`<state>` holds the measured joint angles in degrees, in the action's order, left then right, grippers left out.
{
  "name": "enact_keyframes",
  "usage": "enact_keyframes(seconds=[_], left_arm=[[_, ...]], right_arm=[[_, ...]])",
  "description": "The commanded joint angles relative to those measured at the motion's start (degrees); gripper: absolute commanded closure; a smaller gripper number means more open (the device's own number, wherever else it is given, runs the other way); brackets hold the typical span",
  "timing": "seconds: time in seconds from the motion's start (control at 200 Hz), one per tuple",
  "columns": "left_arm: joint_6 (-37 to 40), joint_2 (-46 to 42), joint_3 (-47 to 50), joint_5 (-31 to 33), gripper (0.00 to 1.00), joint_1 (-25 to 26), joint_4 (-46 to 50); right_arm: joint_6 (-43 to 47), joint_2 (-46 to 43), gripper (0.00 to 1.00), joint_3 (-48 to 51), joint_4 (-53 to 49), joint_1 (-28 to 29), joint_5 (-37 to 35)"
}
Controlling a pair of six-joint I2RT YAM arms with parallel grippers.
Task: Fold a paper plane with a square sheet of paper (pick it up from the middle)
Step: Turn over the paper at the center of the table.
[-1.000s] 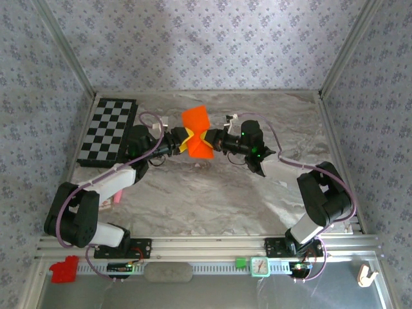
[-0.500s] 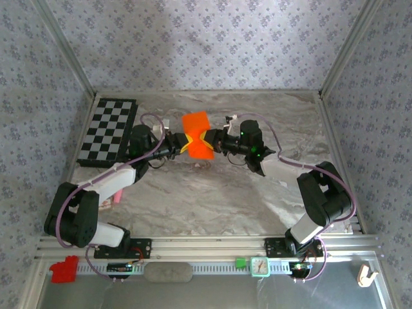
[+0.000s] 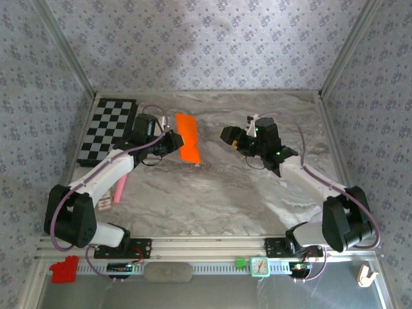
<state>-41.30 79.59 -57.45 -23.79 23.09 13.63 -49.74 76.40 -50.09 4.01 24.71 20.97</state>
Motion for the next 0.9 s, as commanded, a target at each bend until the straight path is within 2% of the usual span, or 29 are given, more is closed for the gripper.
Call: enact_keyframes(seconds=[0.0,0.075,0.22,0.335,0.415,0.54,0.705,0.83,0.895], left_arm=[[11.4,-0.6,-5.3,12.0,0.89,2.0,16.3],[15.0,0.5,-8.5,19.8,0.89,4.3,21.6],[18.7,3.9,-13.4,40.8,0.89,10.0,30.5],[18.8,7.8,-16.5,51.3,0.90,12.9,34.9],[18.6,10.6,-17.6,56.4,0.90,15.2,36.2],[16.2,15.9,-20.2,59.1,0.90,17.7,38.1],[10.7,23.4,-23.1,56.8,0.89,20.3,38.9],[8.1,27.1,-24.3,45.9,0.82,21.3,36.0],[7.3,27.3,-23.9,37.0,0.76,21.2,32.9]], right_arm=[[8.7,-3.8,0.13,-1.3,-9.7,-1.0,-9.2],[10.4,-6.4,0.00,-0.6,-11.0,-1.1,-13.2],[12.8,-10.8,0.00,1.2,-11.8,-1.2,-19.5],[13.2,-12.9,0.00,2.3,-12.4,-1.4,-22.5],[12.6,-13.8,0.00,3.1,-12.7,-1.9,-23.6],[10.4,-13.7,0.00,3.5,-14.2,-3.5,-23.7],[7.8,-13.3,0.00,4.5,-14.3,-4.9,-23.3],[6.4,-13.0,0.00,5.0,-14.7,-5.8,-22.8],[5.5,-12.5,0.00,4.7,-15.9,-6.5,-21.6]])
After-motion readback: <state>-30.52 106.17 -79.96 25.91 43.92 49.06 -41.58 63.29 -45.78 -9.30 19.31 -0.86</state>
